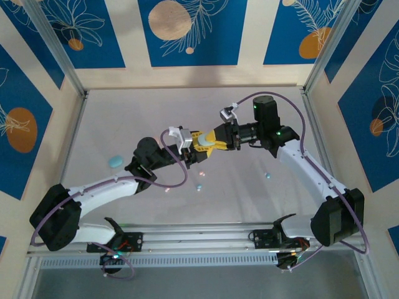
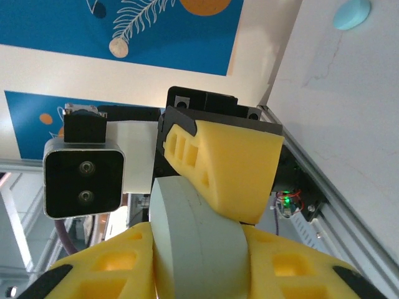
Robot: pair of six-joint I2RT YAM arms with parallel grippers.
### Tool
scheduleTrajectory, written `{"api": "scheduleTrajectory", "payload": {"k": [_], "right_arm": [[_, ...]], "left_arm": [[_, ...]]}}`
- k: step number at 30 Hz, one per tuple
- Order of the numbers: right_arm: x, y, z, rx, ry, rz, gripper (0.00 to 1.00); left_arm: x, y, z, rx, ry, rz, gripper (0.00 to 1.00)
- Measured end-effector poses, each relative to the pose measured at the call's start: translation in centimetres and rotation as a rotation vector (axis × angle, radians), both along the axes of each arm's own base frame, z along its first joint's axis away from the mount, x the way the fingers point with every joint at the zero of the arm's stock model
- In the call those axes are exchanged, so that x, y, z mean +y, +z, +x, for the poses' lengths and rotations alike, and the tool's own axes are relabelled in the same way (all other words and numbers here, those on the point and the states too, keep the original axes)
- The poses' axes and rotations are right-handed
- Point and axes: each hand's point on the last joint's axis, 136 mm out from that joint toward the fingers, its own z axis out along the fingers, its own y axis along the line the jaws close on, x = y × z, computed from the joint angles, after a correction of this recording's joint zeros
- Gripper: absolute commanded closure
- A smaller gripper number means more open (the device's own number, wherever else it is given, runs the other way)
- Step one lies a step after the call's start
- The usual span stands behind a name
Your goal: Insert wireless bluetooth earbuds into charging case
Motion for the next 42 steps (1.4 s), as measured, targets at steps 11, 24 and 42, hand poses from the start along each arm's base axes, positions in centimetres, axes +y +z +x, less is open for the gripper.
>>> {"api": "scheduleTrajectory", "payload": {"k": [11,24,42], "right_arm": [[-0.8,-1.4,1.3,0.042,-0.062,-0.018,0.84],[-2.6,-3.8,4.8,0.056,-0.253,-0.052,0.84],[-3.3,-23.9,17.4,0.333,-0.47,-0.356,0.83]], "left_arm": [[-0.1,-1.7,0.5,0.022,0.024,0.06,0.44],[1.4,-3.1,1.8,0.027,0.151,0.133,0.36],[9.1,-3.7,2.8,0.241,0.514,0.27,0.29]]}}
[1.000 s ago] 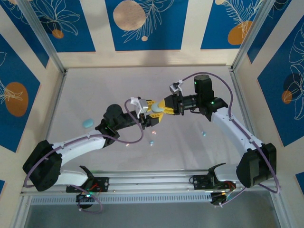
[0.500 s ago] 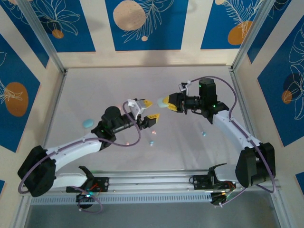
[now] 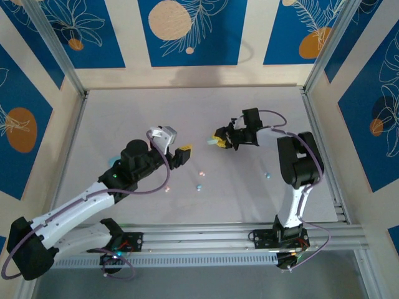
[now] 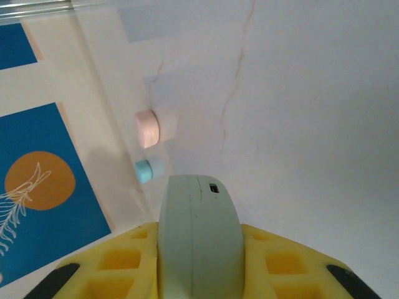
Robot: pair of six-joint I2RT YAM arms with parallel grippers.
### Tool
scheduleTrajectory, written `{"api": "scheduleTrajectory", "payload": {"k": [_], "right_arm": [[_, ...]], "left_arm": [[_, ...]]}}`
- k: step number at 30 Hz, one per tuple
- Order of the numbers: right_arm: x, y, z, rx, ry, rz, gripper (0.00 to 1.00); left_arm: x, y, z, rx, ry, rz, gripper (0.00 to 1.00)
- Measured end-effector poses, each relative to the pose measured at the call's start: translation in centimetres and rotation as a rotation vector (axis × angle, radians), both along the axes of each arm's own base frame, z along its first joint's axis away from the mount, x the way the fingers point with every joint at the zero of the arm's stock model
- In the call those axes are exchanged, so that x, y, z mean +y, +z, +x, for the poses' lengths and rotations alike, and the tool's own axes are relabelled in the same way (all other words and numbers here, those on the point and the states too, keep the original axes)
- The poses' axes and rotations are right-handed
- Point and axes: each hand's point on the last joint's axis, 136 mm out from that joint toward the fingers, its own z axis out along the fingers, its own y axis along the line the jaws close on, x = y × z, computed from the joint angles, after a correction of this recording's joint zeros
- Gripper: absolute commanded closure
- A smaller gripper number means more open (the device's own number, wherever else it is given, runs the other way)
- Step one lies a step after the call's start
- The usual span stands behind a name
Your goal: Insert wireless bluetooth earbuds into charging case
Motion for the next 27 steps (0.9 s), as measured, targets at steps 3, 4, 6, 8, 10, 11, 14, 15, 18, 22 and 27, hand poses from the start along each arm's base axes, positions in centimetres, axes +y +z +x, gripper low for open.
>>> {"api": "scheduleTrajectory", "payload": {"k": [3,4,6,8,10,11,14,15,18,22,27], "right_arm": [[0.9,-0.6,1.6,-0.023,0.015,-0.011,0.81],[1.1,-0.8,2.1,-0.028,0.017,-0.016,0.81],[1.4,-1.1,2.9,-0.036,0.023,-0.024,0.8],[1.5,-1.6,3.6,-0.038,0.028,-0.036,0.79],[1.5,-2.2,3.9,-0.032,0.034,-0.052,0.78],[1.5,-2.5,4.0,-0.027,0.036,-0.062,0.77],[1.3,-3.4,4.2,-0.014,0.048,-0.1,0.75],[1.1,-3.7,4.2,-0.012,0.053,-0.115,0.73],[0.8,-4.1,4.0,-0.008,0.068,-0.148,0.68],[0.3,-4.3,3.8,-0.017,0.087,-0.17,0.6],[-0.9,-4.8,3.7,-0.015,0.09,-0.212,0.51]], "left_arm": [[0.9,-1.5,0.2,0.059,0.041,0.043,0.3],[1.2,-2.0,0.3,0.079,0.058,0.059,0.3],[1.9,-2.7,0.6,0.118,0.092,0.086,0.3],[2.4,-3.2,1.0,0.153,0.119,0.103,0.3],[3.1,-3.8,1.6,0.191,0.149,0.119,0.3],[3.4,-4.1,1.8,0.206,0.162,0.124,0.3],[4.4,-5.4,2.3,0.254,0.193,0.148,0.29],[4.7,-5.8,2.4,0.272,0.198,0.154,0.29],[5.7,-6.8,2.8,0.313,0.221,0.168,0.29],[7.2,-7.6,3.5,0.364,0.244,0.176,0.28],[8.7,-7.9,4.8,0.402,0.26,0.191,0.29]]}}
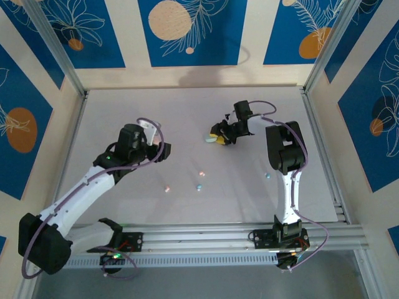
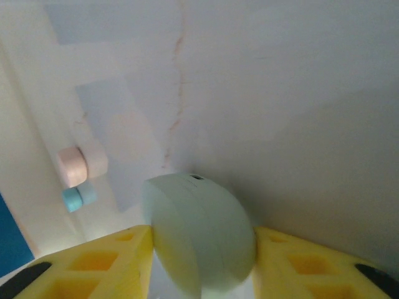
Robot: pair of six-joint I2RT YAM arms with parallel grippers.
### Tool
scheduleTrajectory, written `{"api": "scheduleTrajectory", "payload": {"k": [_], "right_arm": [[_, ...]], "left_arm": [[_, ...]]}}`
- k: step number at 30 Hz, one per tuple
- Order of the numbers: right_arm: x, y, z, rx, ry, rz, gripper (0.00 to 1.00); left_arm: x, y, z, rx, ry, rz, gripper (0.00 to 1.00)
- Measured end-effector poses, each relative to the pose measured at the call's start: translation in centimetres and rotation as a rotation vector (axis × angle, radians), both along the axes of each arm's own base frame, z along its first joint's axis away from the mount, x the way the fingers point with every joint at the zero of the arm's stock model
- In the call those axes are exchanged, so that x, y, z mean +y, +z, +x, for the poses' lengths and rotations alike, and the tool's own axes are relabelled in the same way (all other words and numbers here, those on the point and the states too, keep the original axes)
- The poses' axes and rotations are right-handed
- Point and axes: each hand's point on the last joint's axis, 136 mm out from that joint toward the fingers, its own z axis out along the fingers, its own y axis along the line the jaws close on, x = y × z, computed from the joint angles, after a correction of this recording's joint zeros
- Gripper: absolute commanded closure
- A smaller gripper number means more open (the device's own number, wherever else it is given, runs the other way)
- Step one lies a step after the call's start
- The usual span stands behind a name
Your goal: Insert wireless bluetooth earbuds into charging case
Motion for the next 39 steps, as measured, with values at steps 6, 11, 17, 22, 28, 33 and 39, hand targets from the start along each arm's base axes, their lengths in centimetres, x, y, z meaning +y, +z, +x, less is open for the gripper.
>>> {"api": "scheduleTrajectory", "payload": {"k": [6,11,17,22,28,33,39], "right_arm": [[-1.1,0.2,0.0,-0.014,0.005,-0.051,0.45],[-3.4,2.2,0.0,-0.052,-0.018,-0.095,0.42],[-4.1,9.2,-1.8,-0.193,-0.021,-0.069,0.4],[-3.4,13.6,-4.5,-0.291,0.003,-0.031,0.39],[-3.0,14.9,-7.5,-0.308,0.025,-0.011,0.38],[-3.2,14.9,-8.5,-0.301,0.023,-0.011,0.39],[-3.1,14.6,-8.9,-0.281,0.022,-0.002,0.39]], "left_arm": [[0.5,-1.2,1.1,0.037,-0.063,0.084,0.3],[1.3,-3.0,2.7,0.043,-0.164,0.209,0.27],[3.1,-7.9,5.4,0.154,-0.278,0.299,0.29],[5.0,-11.2,7.9,0.259,-0.293,0.335,0.29],[5.2,-13.5,8.6,0.315,-0.323,0.355,0.28],[5.3,-14.6,8.9,0.334,-0.335,0.369,0.29],[5.6,-15.8,10.2,0.351,-0.336,0.4,0.31]]}}
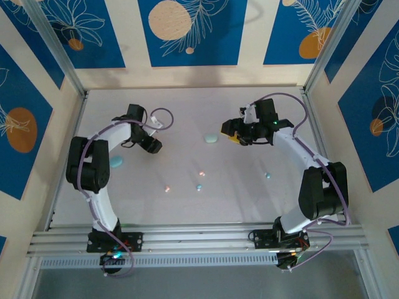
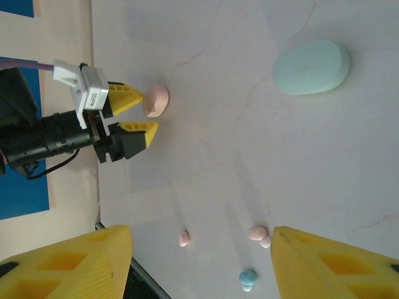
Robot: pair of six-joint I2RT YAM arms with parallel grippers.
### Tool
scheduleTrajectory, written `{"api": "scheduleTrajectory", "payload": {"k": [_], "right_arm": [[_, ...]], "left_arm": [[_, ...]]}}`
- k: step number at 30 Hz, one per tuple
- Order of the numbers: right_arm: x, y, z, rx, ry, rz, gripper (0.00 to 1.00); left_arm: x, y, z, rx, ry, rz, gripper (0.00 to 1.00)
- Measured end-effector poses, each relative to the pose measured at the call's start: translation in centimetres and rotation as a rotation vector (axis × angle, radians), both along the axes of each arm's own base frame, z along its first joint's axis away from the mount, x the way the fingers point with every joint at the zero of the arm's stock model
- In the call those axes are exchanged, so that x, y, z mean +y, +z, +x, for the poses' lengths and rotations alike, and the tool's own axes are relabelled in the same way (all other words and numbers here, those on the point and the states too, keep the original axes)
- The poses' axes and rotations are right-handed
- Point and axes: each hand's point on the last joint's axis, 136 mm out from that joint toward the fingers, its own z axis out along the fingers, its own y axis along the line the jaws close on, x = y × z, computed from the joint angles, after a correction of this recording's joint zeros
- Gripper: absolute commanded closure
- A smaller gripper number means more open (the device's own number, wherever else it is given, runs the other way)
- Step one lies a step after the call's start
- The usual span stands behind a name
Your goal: Insert wireless bluetooth earbuds into charging case
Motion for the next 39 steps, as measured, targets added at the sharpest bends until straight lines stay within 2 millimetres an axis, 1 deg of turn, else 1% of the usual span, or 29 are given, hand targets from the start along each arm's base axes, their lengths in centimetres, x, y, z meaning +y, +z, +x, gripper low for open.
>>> {"api": "scheduleTrajectory", "payload": {"k": [3,9,11,14,18,23,26,28,32,36,39], "right_arm": [[0.0,-0.2,-0.2,0.01,0.003,0.004,0.39],[0.1,-0.5,-0.6,0.029,0.007,0.009,0.39],[0.1,-0.5,-0.6,0.031,0.007,0.009,0.39],[0.1,-0.5,-0.6,0.03,0.007,0.009,0.39],[0.1,-0.5,-0.6,0.031,0.007,0.009,0.39],[0.1,-0.6,-0.7,0.038,0.007,0.007,0.39],[0.0,-0.6,-0.8,0.041,0.007,0.007,0.39],[0.0,-0.7,-0.9,0.044,0.007,0.006,0.39],[0.0,-0.8,-1.0,0.053,0.007,0.004,0.39],[0.0,-0.8,-1.0,0.055,0.005,0.005,0.39],[0.1,-0.7,-1.0,0.061,0.003,0.011,0.39]], "left_arm": [[0.2,-0.4,0.5,0.001,0.004,0.014,0.31],[0.5,-1.7,0.3,0.032,0.007,0.039,0.31],[0.5,-1.7,0.3,0.032,0.006,0.04,0.33],[0.6,-1.7,0.5,0.03,0.005,0.046,0.41],[0.5,-1.9,0.9,0.031,-0.011,0.05,0.42],[0.4,-2.1,0.2,0.058,-0.041,0.047,0.42],[0.5,-2.2,-0.1,0.068,-0.049,0.052,0.47],[0.5,-2.4,-0.1,0.07,-0.057,0.055,0.53],[0.4,-2.4,-0.2,0.07,-0.071,0.054,0.59],[0.0,-2.1,-0.3,0.065,-0.081,0.037,0.63],[-0.3,-1.1,-1.1,0.044,-0.097,0.018,0.64]]}}
